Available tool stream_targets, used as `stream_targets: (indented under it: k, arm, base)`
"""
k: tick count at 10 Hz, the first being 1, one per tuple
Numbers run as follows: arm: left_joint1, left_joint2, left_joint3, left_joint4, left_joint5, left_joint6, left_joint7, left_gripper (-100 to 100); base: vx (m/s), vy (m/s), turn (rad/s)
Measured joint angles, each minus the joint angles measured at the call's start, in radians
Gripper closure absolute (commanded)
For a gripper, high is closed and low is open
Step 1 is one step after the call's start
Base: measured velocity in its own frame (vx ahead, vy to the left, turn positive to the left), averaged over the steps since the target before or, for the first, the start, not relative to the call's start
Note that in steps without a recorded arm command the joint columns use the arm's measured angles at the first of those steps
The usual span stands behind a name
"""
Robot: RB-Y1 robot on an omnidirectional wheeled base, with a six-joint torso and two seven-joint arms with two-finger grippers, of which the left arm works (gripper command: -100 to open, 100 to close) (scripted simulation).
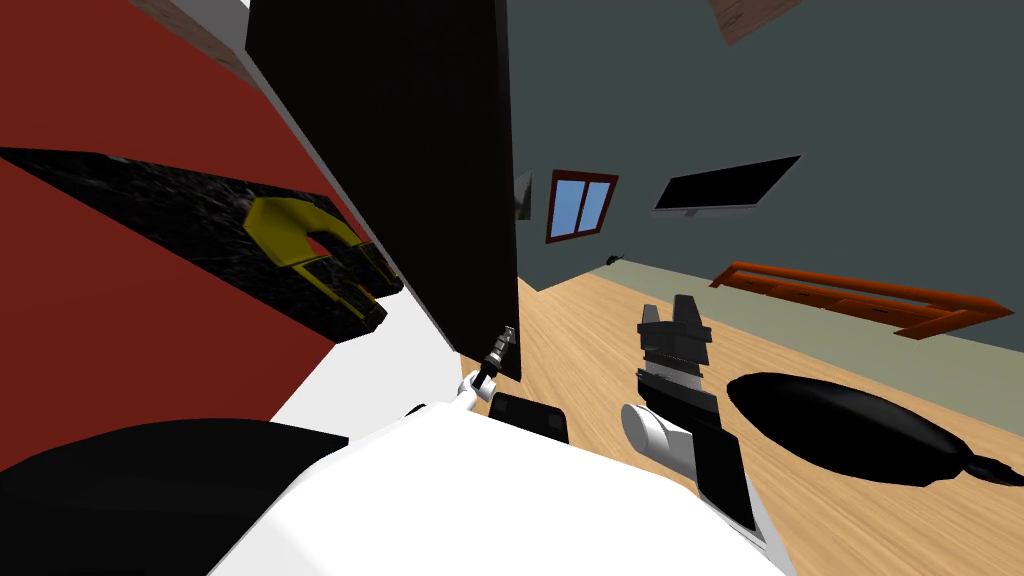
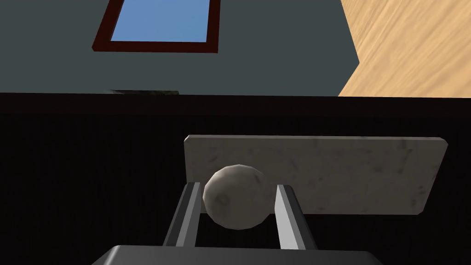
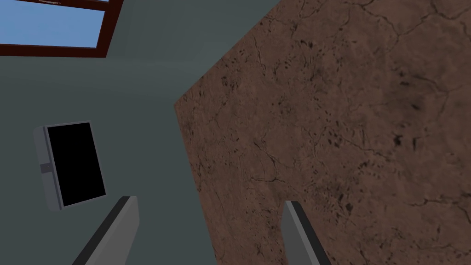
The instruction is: Push the door open
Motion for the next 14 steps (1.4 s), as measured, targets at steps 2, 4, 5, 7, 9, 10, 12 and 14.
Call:
stream_targets:
  k: [2,4,5,7,9,10,12,14]
  arm:
    - [0.01,0.004,0.011,-0.025,0.005,0.013,-0.003,100]
    - [0.017,-0.006,0.034,-0.034,0.017,0.035,-0.015,100]
    - [0.014,-0.007,0.048,-0.031,0.023,0.037,-0.021,100]
    - [0.005,-0.005,0.06,-0.014,0.03,0.029,-0.025,100]
    - [0.008,0.001,0.07,-0.019,0.035,0.03,-0.028,100]
    - [0.009,0.003,0.077,-0.022,0.039,0.033,-0.031,100]
    - [0.009,0.003,0.097,-0.017,0.049,0.031,-0.042,100]
    - [0.017,0.005,0.118,-0.031,0.059,0.038,-0.05,100]
  base:
    - [0.078,-0.073,0.033]
    - [0.156,-0.143,0.086]
    - [0.058,-0.06,0.037]
    - [0.157,-0.086,0.051]
    - [0.116,-0.058,0.024]
    - [0.187,-0.091,0.058]
    - [0.152,-0.117,0.061]
    - [0.195,-0.105,0.066]
